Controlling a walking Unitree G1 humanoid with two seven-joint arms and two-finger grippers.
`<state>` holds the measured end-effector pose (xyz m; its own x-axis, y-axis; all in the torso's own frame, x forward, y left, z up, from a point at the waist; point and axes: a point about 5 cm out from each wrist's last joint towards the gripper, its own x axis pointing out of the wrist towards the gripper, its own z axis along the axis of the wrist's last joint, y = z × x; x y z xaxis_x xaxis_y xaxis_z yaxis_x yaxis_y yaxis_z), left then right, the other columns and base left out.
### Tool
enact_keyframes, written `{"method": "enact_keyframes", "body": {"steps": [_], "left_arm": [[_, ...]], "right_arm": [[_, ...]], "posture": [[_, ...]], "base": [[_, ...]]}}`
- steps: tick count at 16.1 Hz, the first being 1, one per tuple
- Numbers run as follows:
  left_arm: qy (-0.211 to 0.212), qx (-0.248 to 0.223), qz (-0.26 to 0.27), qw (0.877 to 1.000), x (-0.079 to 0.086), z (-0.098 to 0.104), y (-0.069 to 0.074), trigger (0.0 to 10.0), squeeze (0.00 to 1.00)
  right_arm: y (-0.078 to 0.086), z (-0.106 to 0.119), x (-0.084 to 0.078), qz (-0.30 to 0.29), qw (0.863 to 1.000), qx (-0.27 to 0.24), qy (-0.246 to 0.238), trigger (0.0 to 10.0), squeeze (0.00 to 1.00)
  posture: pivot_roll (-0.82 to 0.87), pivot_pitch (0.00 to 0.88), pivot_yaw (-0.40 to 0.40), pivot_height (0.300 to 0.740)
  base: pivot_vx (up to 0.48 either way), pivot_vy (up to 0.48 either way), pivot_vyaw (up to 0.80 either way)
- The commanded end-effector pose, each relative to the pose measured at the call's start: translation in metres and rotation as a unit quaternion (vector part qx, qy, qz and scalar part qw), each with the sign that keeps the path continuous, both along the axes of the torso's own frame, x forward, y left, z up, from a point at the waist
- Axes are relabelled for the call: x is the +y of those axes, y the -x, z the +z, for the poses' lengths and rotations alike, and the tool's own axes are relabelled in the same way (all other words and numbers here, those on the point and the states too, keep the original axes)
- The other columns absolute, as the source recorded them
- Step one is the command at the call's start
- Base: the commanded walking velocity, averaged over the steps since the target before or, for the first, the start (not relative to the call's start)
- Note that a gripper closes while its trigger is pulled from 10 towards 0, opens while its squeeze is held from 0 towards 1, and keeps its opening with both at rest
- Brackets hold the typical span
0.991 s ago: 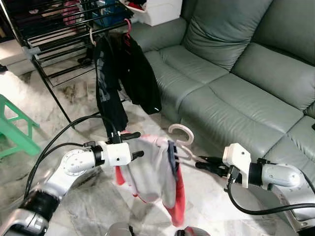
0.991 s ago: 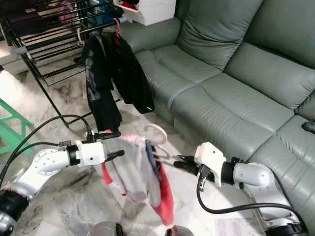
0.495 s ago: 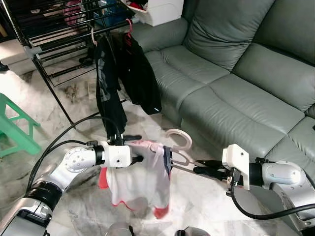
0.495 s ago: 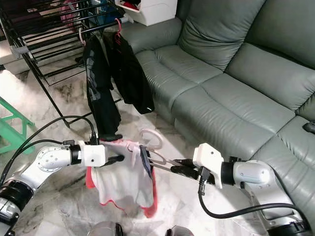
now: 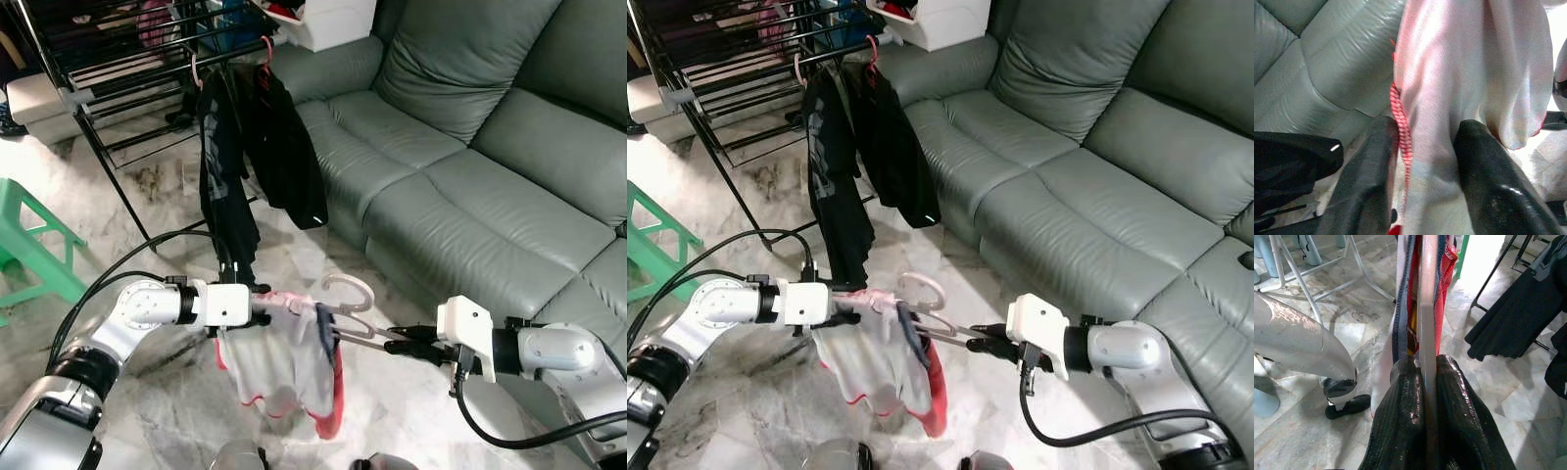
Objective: Hang hanger
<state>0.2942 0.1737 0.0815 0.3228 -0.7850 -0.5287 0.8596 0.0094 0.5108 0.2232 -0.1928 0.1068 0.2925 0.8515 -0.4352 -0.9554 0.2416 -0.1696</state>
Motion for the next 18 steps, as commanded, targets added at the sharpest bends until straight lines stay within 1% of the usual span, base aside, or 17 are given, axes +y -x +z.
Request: {"method": "enact_keyframes", "body": {"steps": [1,6,9,18], "left_arm": [[0.003,-0.001,0.001,1.000,0.0005,0.0067,-0.0060,0.0,0.00],[0.003,0.016,-0.002,1.000,-0.0030,0.0090,-0.0115,0.0,0.00],[0.006,0.035,-0.009,0.999,-0.0059,0.0053,-0.0091,0.0,0.00],[0.024,0.041,0.004,0.999,-0.0036,0.0075,-0.0111,0.0,0.00]], "right_arm": [[-0.0019,0.0048,0.0046,0.018,1.000,-0.018,-0.001,10.0,0.00],[-0.0009,0.0025,0.0046,0.015,1.000,-0.021,0.001,10.0,0.00],[-0.0014,0.0016,0.0062,0.015,1.000,-0.025,0.000,10.0,0.00],[-0.0096,-0.0019,0.0086,0.011,0.999,-0.043,0.009,10.0,0.00]], "posture": [[-0.06,0.015,0.034,0.740],[-0.07,0.014,0.039,0.740],[-0.07,0.015,0.042,0.740],[-0.06,0.017,0.036,0.740]], "base": [[0.000,0.000,0.00],[0.000,0.000,0.00],[0.000,0.000,0.00],[0.000,0.000,0.00]]}}
